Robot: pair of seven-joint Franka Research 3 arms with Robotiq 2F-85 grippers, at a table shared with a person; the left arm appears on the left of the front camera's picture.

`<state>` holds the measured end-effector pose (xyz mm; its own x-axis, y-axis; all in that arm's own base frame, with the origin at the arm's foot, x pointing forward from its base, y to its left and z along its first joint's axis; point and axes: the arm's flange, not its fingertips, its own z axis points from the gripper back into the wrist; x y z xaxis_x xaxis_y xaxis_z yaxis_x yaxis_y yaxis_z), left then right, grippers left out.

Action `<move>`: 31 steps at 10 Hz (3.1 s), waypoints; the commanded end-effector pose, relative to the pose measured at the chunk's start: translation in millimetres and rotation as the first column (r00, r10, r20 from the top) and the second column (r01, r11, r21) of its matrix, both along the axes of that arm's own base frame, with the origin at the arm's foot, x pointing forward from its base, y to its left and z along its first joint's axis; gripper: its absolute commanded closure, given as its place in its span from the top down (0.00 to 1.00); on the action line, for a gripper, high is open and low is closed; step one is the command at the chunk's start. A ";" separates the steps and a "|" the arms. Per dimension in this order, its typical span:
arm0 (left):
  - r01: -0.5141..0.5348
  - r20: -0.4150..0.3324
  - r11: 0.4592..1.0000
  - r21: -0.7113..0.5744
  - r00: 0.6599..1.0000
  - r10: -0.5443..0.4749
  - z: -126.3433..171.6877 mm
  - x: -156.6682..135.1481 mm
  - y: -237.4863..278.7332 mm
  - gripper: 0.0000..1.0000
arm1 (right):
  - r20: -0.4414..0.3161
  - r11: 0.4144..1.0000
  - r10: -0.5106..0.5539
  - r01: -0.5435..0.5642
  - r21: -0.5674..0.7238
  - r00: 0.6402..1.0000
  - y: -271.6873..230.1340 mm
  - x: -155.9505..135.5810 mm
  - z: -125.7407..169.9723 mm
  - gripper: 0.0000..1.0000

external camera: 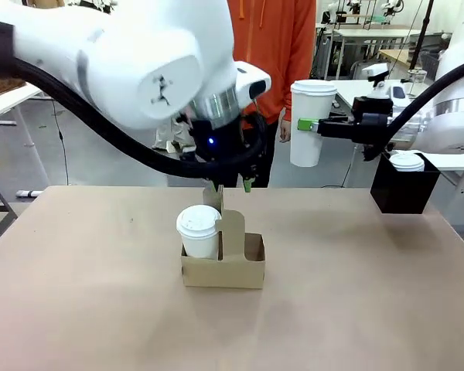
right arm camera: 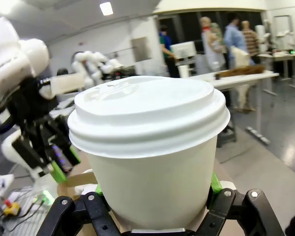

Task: Pour a drink into a cup and package it in a carrier.
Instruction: Insert the held 600 ml Paper Cup into the Cup Carrier.

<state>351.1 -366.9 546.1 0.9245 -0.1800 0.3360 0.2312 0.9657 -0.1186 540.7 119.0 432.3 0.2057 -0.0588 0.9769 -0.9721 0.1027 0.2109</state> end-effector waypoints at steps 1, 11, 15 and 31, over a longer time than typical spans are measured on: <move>0.183 -0.011 0.983 -0.015 0.983 -0.183 21.5 -12.9 47.9 1.00 | -0.010 0.989 0.149 -0.149 -0.011 0.989 7.4 20.6 -2.8 0.81; 0.475 0.213 0.859 0.191 0.834 -0.508 11.8 -42.0 192.9 1.00 | -0.010 0.937 0.346 -0.346 -0.056 0.938 41.5 28.0 -55.9 0.81; 0.514 0.317 0.840 0.173 0.779 -0.541 -19.0 -23.2 234.0 1.00 | 0.089 0.932 0.357 -0.361 0.031 0.930 77.1 -8.7 -78.9 0.81; 0.560 0.479 0.805 0.196 0.662 -0.577 -37.8 44.6 292.9 1.00 | 0.070 0.842 0.526 -0.530 0.096 0.848 136.4 -49.7 -163.3 0.81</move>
